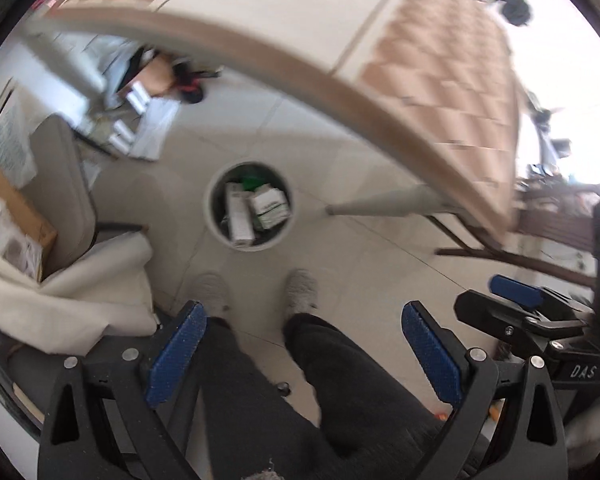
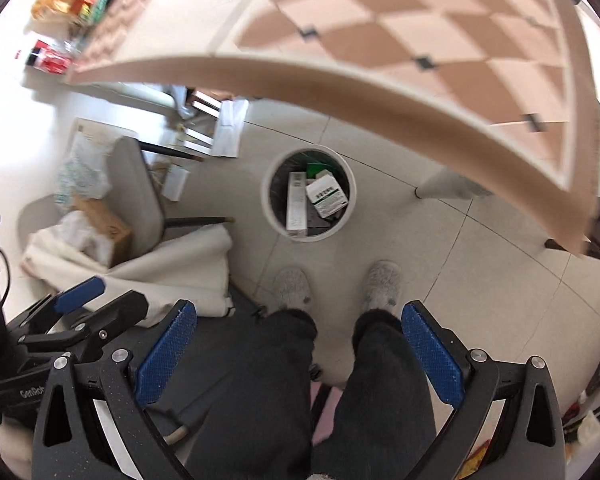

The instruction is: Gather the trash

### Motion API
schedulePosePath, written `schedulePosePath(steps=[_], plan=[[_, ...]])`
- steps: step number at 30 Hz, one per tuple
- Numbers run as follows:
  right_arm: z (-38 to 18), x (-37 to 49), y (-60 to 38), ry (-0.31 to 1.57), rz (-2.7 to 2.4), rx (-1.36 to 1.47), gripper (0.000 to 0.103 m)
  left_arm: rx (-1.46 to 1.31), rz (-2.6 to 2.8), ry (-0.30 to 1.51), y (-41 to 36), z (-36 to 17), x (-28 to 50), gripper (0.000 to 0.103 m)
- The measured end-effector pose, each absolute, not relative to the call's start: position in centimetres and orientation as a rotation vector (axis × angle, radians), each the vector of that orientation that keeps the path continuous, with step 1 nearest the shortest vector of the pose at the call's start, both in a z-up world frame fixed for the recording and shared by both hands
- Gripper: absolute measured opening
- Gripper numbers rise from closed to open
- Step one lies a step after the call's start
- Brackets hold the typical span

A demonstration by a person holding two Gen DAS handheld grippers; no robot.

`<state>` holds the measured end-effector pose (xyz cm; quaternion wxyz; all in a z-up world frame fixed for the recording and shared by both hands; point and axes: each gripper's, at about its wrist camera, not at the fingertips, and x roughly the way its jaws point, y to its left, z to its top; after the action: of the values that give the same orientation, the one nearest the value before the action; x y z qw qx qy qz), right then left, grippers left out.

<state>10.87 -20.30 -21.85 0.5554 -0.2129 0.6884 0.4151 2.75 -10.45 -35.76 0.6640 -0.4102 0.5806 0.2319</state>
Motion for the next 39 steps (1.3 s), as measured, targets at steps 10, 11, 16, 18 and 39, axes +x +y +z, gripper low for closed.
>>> schedulePosePath(steps=[10, 11, 16, 18, 39], plan=[[-7.9, 6.6, -24.8, 1.569, 0.967, -0.283, 0.103, -0.747, 0.290, 1.215, -9.4, -24.7, 0.3, 0.100], [-6.9, 5.9, -25.1, 1.559, 0.964, -0.267, 0.103, -0.739, 0.271, 1.209, -9.1, -24.0, 0.0, 0.100], [-1.8, 1.9, -26.5, 1.523, 0.935, -0.161, 0.103, -0.699, 0.195, 1.180, -8.4, -20.2, -2.2, 0.100], [-0.1, 0.5, -27.1, 1.513, 0.922, -0.118, 0.103, -0.700, 0.167, 1.172, -8.4, -19.0, -3.0, 0.100], [6.0, -4.1, -28.3, 1.413, 0.889, -0.069, 0.103, -0.645, 0.127, 1.088, -9.0, -13.2, -4.7, 0.103]])
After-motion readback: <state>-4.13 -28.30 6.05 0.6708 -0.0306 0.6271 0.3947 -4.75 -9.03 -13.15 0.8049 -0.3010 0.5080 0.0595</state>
